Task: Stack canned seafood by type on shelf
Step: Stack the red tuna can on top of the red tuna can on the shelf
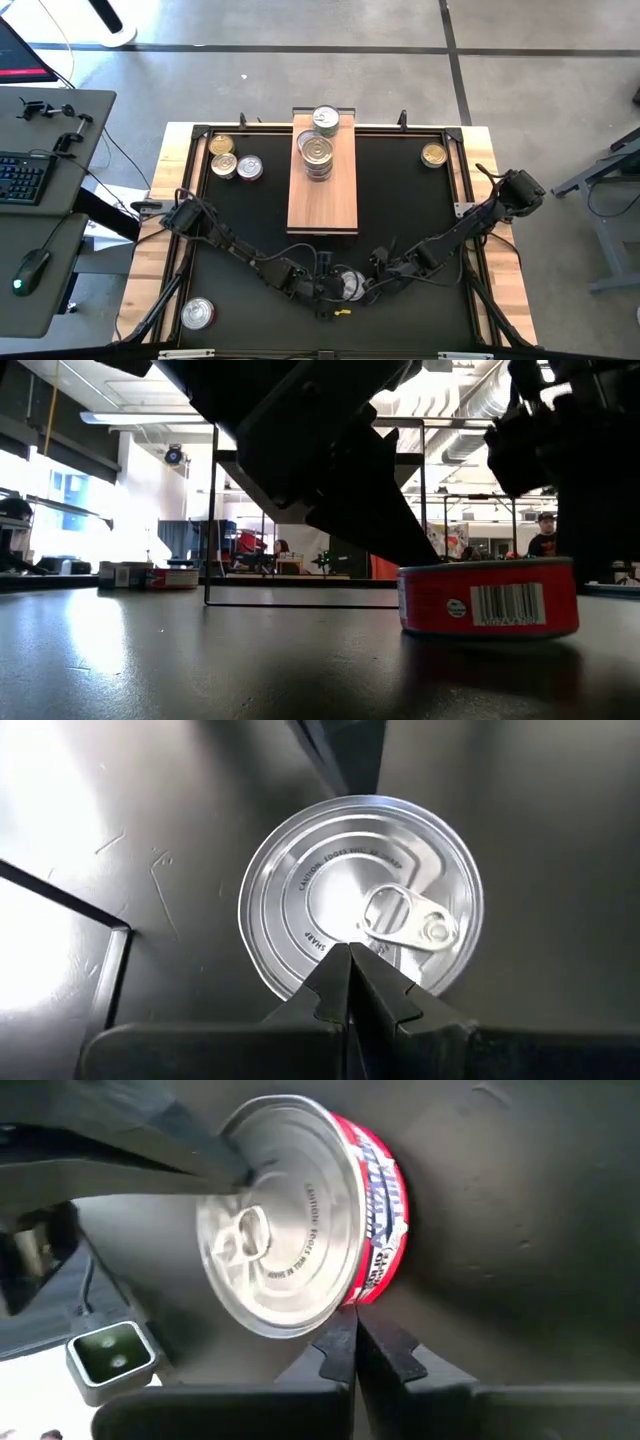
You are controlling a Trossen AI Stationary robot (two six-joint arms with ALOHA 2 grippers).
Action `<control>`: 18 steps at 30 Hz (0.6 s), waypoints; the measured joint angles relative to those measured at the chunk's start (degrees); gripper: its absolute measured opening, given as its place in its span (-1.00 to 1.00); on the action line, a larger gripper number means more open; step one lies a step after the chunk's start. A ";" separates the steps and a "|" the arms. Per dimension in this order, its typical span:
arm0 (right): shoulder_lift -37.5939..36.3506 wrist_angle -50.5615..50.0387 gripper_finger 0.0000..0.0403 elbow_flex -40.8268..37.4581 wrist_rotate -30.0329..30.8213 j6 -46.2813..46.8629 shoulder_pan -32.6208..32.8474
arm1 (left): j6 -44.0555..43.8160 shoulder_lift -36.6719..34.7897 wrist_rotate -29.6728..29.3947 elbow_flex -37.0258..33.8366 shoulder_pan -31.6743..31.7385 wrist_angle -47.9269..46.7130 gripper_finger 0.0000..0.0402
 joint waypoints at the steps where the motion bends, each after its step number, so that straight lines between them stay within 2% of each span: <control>1: 0.00 -0.55 -1.00 0.70 0.04 0.00 0.04 | -0.75 0.16 -0.15 0.00 -0.10 0.08 -1.00; 9: -0.18 -4.60 -1.00 8.46 1.03 -3.04 0.52 | -0.08 0.47 -3.65 -0.07 -0.50 1.31 -1.00; 11: -0.35 -6.67 -1.00 10.79 2.90 -4.25 0.28 | 0.35 0.86 -1.96 -0.17 -0.29 1.58 -1.00; 18: -0.26 -13.63 -1.00 15.46 3.36 -7.90 -0.37 | 0.69 1.51 0.82 -0.17 0.49 2.89 -1.00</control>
